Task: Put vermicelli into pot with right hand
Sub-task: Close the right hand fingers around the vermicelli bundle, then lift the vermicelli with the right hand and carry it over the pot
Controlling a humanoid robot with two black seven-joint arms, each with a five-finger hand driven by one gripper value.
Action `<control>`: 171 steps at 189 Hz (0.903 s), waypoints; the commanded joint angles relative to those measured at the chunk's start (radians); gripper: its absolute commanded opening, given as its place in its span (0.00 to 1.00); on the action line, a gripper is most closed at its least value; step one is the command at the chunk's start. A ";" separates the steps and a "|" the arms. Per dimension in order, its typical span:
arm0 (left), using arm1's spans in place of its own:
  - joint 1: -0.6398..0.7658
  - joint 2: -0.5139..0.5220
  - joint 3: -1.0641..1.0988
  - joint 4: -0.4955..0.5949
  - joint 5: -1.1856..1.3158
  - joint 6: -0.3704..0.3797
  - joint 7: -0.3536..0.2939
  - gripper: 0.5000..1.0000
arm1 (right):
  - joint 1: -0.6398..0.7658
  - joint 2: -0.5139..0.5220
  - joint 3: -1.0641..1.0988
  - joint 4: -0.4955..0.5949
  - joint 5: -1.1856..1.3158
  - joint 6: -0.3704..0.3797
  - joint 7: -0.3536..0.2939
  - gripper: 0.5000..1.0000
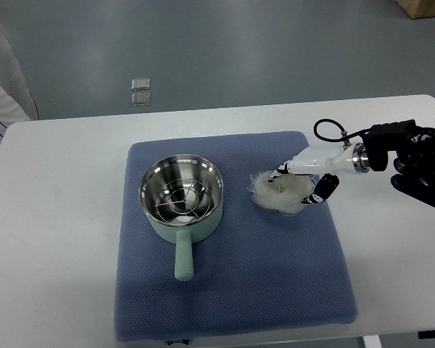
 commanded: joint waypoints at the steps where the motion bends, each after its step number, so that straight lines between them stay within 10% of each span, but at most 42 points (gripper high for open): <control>1: 0.000 0.000 0.000 0.000 0.000 0.000 0.000 1.00 | 0.002 0.000 -0.002 0.000 0.001 0.003 0.006 0.00; 171: 0.000 0.000 0.000 0.000 0.000 0.000 0.000 1.00 | 0.062 -0.003 0.139 0.008 0.096 0.012 0.008 0.00</control>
